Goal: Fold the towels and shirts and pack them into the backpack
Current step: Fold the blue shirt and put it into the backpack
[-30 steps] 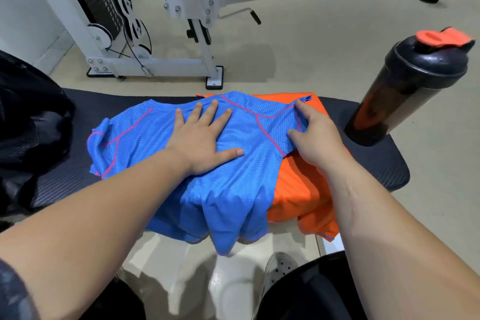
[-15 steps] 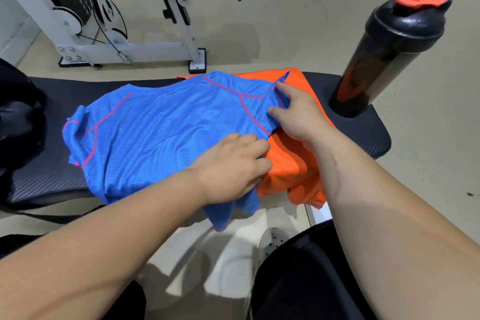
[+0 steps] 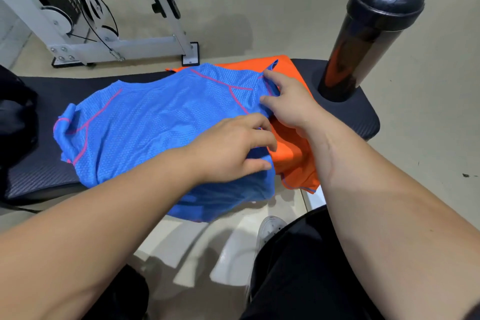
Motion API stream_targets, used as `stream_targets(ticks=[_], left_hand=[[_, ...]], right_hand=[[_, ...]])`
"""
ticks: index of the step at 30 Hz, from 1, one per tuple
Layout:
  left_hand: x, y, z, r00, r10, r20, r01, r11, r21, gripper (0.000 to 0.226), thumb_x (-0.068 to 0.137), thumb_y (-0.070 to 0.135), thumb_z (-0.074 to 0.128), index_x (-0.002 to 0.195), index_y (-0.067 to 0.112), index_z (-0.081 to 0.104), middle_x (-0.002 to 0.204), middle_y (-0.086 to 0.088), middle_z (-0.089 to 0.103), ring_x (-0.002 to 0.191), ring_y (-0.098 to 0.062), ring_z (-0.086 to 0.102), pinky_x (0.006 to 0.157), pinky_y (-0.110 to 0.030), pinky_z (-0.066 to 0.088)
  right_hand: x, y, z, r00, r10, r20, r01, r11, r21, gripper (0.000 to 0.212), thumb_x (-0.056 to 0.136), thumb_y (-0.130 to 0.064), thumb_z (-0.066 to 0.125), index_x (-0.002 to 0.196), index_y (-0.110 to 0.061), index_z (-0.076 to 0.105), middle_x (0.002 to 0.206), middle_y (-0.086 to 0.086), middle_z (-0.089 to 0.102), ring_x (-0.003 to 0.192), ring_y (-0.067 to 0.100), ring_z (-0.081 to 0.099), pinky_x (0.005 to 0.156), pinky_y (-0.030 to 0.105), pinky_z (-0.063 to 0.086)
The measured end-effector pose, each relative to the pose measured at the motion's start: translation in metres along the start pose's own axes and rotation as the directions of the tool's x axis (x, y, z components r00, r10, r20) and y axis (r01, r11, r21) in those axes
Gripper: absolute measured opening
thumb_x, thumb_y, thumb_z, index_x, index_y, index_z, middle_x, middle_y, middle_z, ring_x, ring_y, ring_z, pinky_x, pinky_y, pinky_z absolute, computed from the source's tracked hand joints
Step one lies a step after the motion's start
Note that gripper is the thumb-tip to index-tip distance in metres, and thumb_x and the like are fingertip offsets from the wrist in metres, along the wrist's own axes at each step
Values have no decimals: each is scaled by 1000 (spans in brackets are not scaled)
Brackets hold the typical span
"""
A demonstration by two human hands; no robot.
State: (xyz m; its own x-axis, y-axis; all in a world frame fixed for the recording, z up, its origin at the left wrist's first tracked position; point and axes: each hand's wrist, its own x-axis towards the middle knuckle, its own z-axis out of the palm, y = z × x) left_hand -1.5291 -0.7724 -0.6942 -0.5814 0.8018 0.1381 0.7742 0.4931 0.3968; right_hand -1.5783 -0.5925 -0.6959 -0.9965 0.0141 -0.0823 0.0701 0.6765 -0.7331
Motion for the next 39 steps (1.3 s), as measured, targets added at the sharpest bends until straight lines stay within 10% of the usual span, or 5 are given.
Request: stream_targets(ticks=[5, 11, 25, 31, 39], left_hand=[[-11, -28, -3, 957, -273, -98, 288, 935, 206, 62, 88, 59, 47, 140, 26, 51, 144, -2, 50, 131, -29, 49, 107, -48, 40], [-47, -80, -4, 697, -717, 18, 672, 662, 332, 109, 65, 100, 9, 158, 45, -4, 169, 5, -10, 155, -30, -8, 119, -66, -1], [-57, -91, -3, 702, -708, -83, 702, 667, 250, 117, 62, 104, 18, 159, 41, -2, 169, 4, -7, 156, -27, -9, 118, -68, -3], [-58, -93, -5, 698, -708, -111, 713, 669, 209, 111, 67, 80, 21, 161, 25, 8, 170, 4, -1, 156, -24, -5, 120, -65, 0], [-59, -92, -7, 706, -700, -103, 706, 685, 183, 114, 71, 91, 25, 161, 22, 14, 170, 3, 3, 156, -22, -2, 122, -61, -1]], right_hand=[[-2, 3, -5, 994, 19, -109, -20, 1000, -4, 71, 83, 5, 55, 150, -13, 45, 153, 2, 48, 140, 15, 43, 99, 7, 24], [-3, 3, -11, 986, 18, -164, -34, 995, -97, 74, 84, 5, 48, 153, -21, 41, 154, 0, 47, 140, 21, 43, 103, 19, 32], [-10, -50, 34, 940, -332, 74, 337, 886, -318, 80, 80, -49, 55, 153, -19, 39, 158, 3, 41, 140, 30, 42, 114, 48, 35], [-18, -60, 72, 915, -189, 357, 326, 867, -377, 96, 93, -64, 48, 160, -19, -2, 169, 10, 2, 155, 28, 9, 123, 49, 20], [-3, -61, 80, 962, -78, 262, 195, 866, -461, 83, 97, -69, 20, 162, -19, 5, 169, 3, -8, 155, 22, -12, 125, 49, -4]])
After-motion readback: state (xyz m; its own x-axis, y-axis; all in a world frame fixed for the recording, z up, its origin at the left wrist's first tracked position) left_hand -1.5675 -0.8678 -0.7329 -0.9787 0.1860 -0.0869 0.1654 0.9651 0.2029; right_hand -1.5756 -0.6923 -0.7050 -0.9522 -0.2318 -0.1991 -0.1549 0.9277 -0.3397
